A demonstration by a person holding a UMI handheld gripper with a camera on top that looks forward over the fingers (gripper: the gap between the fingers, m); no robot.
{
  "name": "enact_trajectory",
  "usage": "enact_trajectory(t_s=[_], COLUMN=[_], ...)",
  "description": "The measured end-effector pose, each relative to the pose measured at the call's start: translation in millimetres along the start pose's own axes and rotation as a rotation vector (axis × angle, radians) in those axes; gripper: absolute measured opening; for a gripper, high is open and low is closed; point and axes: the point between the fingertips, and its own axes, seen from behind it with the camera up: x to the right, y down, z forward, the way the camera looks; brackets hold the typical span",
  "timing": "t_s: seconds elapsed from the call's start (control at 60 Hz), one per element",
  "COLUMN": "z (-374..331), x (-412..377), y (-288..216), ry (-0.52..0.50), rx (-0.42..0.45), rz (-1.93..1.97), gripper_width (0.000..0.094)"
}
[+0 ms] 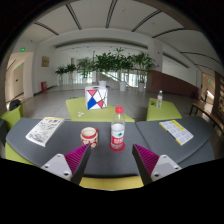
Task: Pour water
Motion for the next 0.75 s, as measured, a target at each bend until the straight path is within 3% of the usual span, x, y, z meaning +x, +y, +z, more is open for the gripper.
enact_trajectory(t_s=[0.417,0.75], z=[-220,-281], x=[-31,-31], y=[24,31], ry=[-0.012,-0.003], rx=[0.035,0.055], rz=[-0.063,-0.037], gripper_width=[0.0852,0.0855])
